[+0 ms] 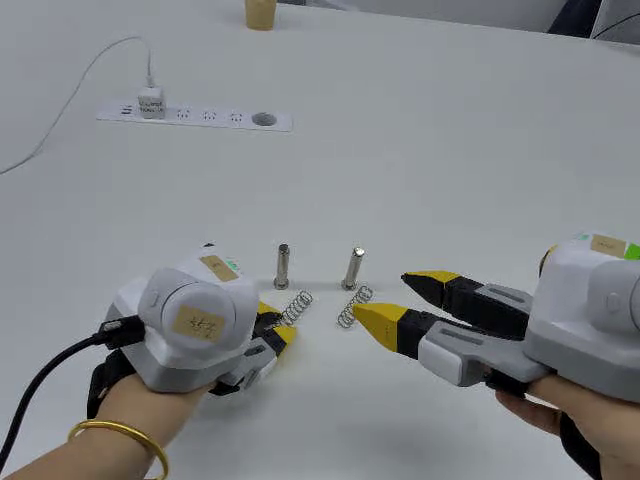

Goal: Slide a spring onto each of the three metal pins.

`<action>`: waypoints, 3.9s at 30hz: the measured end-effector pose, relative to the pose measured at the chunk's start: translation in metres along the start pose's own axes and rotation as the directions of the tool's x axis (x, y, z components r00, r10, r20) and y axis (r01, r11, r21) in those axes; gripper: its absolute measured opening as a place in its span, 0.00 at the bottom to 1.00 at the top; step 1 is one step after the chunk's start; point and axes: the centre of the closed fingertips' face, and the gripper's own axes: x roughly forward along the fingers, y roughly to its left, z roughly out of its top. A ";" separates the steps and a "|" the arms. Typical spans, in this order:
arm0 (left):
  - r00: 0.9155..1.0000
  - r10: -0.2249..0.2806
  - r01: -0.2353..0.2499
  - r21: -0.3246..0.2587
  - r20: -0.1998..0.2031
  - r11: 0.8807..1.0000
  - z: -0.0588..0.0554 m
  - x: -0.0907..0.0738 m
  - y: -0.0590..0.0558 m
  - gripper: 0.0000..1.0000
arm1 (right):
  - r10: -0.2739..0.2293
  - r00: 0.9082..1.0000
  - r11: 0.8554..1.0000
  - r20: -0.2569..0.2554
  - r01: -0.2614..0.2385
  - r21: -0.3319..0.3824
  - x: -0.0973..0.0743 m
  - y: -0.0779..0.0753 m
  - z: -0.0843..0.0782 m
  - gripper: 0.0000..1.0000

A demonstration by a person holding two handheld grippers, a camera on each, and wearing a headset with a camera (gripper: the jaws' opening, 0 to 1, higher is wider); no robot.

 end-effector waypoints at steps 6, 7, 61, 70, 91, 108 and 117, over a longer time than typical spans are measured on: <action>0.999 -0.006 0.004 0.051 0.039 0.999 0.014 -0.013 -0.001 0.11 | 0.007 1.000 0.999 0.020 -0.008 0.050 0.000 0.001 0.006 0.42; 0.999 -0.007 0.004 0.051 0.044 0.999 0.016 -0.015 -0.001 0.10 | 0.009 1.000 0.998 0.021 -0.010 0.056 0.000 0.001 0.006 0.42; 0.911 -0.122 0.078 0.128 0.393 0.989 0.094 -0.101 -0.039 0.11 | 0.280 0.945 0.808 0.167 -0.326 0.491 0.016 0.063 0.049 0.18; 0.916 -0.115 0.074 0.120 0.384 0.990 0.092 -0.101 -0.039 0.11 | 0.291 0.943 0.818 0.164 -0.334 0.468 0.015 0.065 0.050 0.13; 0.947 -0.056 0.040 0.057 0.316 0.998 0.082 -0.092 -0.028 0.23 | 0.256 0.954 0.906 0.159 -0.294 0.304 0.021 0.061 0.056 0.12; 0.974 -0.032 0.036 -0.015 0.224 0.999 0.054 -0.079 -0.024 0.45 | 0.205 0.975 0.975 0.090 -0.211 0.067 0.045 0.042 0.061 0.12; 0.978 -0.033 0.043 -0.043 0.208 0.998 0.047 -0.076 -0.024 0.53 | 0.182 0.979 0.982 0.095 -0.186 0.036 0.060 0.029 0.063 0.12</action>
